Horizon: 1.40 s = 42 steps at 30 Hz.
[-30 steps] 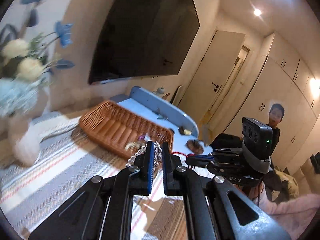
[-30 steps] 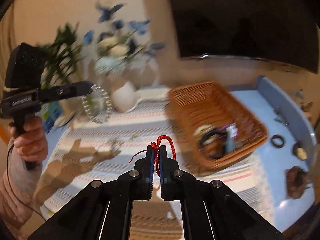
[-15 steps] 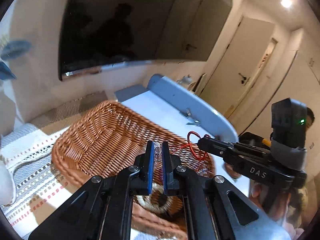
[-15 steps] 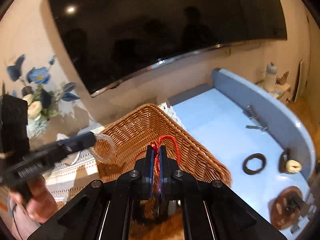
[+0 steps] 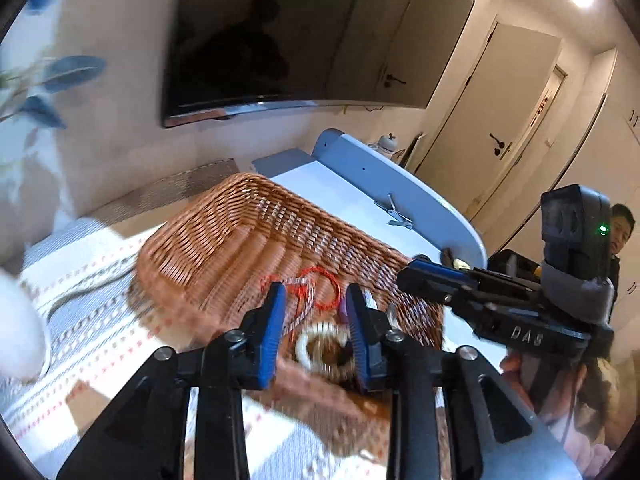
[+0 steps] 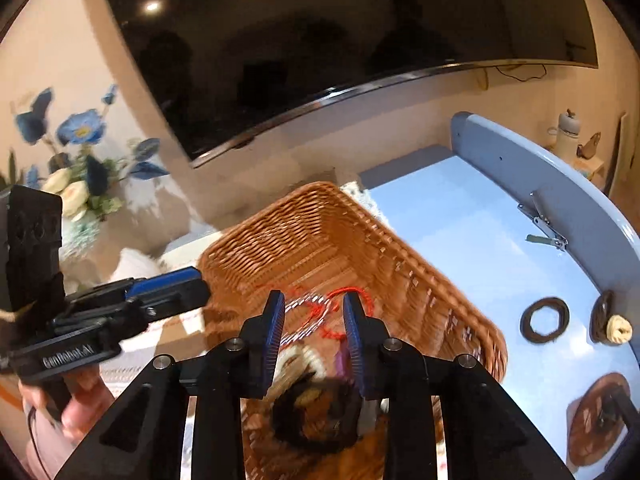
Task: Organize jewelry
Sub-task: 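Carry the red string bracelet into the wicker basket and open the right tool, then grasp the silver heart-pendant necklace with the left tool while the right tool grasps a small silver charm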
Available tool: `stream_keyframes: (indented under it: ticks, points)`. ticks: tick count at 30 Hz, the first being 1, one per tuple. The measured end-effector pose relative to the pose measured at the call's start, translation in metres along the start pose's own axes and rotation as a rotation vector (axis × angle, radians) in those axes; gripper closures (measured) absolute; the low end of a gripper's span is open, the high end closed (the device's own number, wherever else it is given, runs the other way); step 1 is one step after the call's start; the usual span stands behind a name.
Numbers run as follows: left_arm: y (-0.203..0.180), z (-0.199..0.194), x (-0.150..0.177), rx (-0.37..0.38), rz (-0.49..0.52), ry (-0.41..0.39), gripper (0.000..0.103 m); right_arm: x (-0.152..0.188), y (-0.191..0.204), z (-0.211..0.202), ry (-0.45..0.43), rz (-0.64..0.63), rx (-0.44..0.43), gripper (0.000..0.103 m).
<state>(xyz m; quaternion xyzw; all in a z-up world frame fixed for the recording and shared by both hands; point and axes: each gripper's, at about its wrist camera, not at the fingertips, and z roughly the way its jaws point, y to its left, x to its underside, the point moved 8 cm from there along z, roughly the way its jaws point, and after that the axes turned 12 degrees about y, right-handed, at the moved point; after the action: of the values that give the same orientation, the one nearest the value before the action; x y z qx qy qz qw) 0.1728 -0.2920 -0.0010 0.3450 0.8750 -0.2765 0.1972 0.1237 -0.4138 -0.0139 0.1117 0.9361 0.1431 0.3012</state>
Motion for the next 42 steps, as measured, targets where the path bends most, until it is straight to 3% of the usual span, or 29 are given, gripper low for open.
stream_keyframes:
  ticks: [3,6,8,11,17,21,23,25,28,33,36,42]
  points:
    - [0.007,-0.038,0.028,-0.017,-0.004,-0.022,0.071,0.016,0.021,-0.019,0.002,-0.035,-0.048,0.070]
    - [0.019,-0.087,0.063,-0.061,-0.029,-0.070,0.070,0.031,0.055,-0.041,-0.018,-0.103,-0.083,0.057]
    - [0.027,-0.114,0.081,-0.080,-0.057,-0.099,0.063,0.045,0.081,-0.052,-0.031,-0.150,-0.097,0.049]
    - [0.046,-0.163,0.118,-0.124,-0.109,-0.164,0.053,0.064,0.122,-0.059,-0.022,-0.222,-0.128,0.048]
    - [0.083,-0.207,0.184,-0.270,-0.188,-0.193,0.053,0.096,0.182,-0.049,0.037,-0.302,-0.176,0.048]
    - [0.114,-0.198,0.216,-0.305,-0.278,-0.147,0.053,0.110,0.209,-0.030,0.091,-0.327,-0.200,0.048]
    - [0.123,-0.184,0.224,-0.288,-0.314,-0.119,0.053,0.117,0.218,-0.020,0.118,-0.335,-0.205,0.048]
    - [0.131,-0.162,0.230,-0.262,-0.349,-0.092,0.053,0.122,0.225,-0.008,0.148,-0.340,-0.195,0.048]
    - [0.141,-0.128,0.237,-0.292,-0.374,-0.061,0.053,0.126,0.224,0.010,0.179,-0.328,-0.164,0.048]
    - [0.146,-0.083,0.241,-0.338,-0.374,-0.011,0.053,0.116,0.204,0.051,0.262,-0.284,-0.085,0.048]
    - [0.145,-0.070,0.249,-0.436,-0.333,0.018,0.053,0.110,0.194,0.082,0.314,-0.266,-0.081,0.048]
    - [0.141,-0.061,0.249,-0.468,-0.296,0.031,0.054,0.110,0.190,0.144,0.420,-0.166,-0.125,0.056]
